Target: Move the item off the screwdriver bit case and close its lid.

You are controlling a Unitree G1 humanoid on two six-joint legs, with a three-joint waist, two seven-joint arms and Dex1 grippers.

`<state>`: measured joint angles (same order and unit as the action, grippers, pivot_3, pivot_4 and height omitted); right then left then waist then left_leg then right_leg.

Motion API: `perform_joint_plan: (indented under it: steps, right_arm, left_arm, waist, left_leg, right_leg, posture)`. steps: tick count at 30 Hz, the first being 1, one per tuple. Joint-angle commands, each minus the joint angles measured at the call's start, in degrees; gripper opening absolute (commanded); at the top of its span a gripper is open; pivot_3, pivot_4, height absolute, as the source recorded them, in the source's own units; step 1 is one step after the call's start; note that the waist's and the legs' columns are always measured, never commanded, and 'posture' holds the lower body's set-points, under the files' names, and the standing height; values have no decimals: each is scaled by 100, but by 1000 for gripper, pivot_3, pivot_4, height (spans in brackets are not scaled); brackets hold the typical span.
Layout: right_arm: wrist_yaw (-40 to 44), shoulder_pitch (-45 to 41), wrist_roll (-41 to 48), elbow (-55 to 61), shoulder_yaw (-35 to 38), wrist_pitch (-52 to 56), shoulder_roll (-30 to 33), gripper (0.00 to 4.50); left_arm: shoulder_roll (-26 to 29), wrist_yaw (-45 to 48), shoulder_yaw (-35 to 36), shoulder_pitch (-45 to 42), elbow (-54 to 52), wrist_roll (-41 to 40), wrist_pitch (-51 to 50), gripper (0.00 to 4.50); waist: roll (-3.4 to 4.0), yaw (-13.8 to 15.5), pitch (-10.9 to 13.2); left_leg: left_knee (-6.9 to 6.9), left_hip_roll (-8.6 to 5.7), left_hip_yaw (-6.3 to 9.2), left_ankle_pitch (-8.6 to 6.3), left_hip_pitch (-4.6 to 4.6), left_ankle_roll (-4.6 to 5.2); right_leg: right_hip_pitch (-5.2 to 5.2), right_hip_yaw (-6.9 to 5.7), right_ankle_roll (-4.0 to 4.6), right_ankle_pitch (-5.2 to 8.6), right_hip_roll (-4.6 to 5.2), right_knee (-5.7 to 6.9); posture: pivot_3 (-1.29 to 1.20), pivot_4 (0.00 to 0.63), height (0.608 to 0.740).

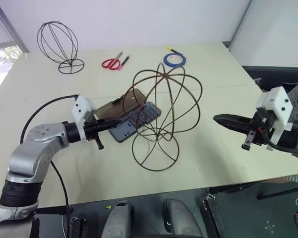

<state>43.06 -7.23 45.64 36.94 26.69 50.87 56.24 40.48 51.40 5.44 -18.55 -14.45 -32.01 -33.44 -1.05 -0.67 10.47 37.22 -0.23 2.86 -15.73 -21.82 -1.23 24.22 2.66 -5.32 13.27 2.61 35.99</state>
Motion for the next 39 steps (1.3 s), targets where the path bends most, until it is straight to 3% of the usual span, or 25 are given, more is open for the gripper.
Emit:
perform_joint_plan:
  steps: [1, 9, 10, 12, 19, 30, 38, 39]
  right_arm:
    - [-28, 70, -16, 230, 120, -108, 75, 51]
    - [11, 192, 4, 277, 152, -125, 88, 51]
    - [3, 190, 38, 285, 162, -112, 71, 290]
    - [-5, 178, 186, 300, 196, -49, 25, 910]
    - [-133, 104, 757, 457, 392, 103, 69, 4417]
    - [-942, -585, 2227, 809, -26, 219, 1, 4417]
    - [-1518, -1090, 2770, 660, -465, 111, -74, 4417]
    - [-1542, -1089, 2804, 660, -481, 105, -63, 4187]
  left_arm:
    - [56, 44, 136, -189, 12, -41, 68, 0]
    - [-14, 31, 69, -372, 148, 25, 134, 0]
    - [-6, 41, 73, -374, 157, 23, 138, 0]
    - [17, 65, 87, -380, 198, 35, 161, 0]
    - [62, 160, 74, -489, 328, 72, 199, 0]
    - [-26, 355, -125, -743, 725, 303, 453, 0]
    - [-79, 360, -169, -730, 790, 426, 575, 0]
    - [-81, 350, -158, -700, 769, 428, 574, 0]
  waist:
    - [0, 0, 0]
    - [0, -3, 0]
    - [0, -4, 0]
    - [0, -3, 0]
    - [-3, -1, 2]
    - [-4, -4, 3]
    - [-3, -2, 3]
    - [-4, -2, 3]
  left_leg:
    - [0, 0, 0, 0, 0, 0]
    - [0, 0, 0, 0, -2, 0]
    - [0, 0, 0, 0, -2, 0]
    - [0, 0, 0, 0, -3, 0]
    - [0, 0, 1, 0, -4, 0]
    - [2, 1, 2, 0, -7, 0]
    - [4, 2, 5, 0, -26, 0]
    - [4, 2, 5, 0, -27, 0]
  right_leg:
    - [0, 0, 0, 0, 0, 0]
    - [2, 0, 0, 0, -1, 0]
    - [2, 0, 0, 0, -1, 0]
    - [3, 0, 0, 0, -1, 0]
    - [3, 0, 0, 0, -1, 0]
    - [5, 0, 0, 0, -1, -1]
    - [22, -1, 0, -1, 2, -1]
    - [23, -1, -1, -1, 2, -1]
  posture:
    - [0, 150, 740]
    - [0, 150, 740]
    - [0, 150, 740]
    - [0, 150, 740]
    - [0, 150, 740]
    - [0, 150, 740]
    - [0, 150, 740]
    - [0, 150, 740]
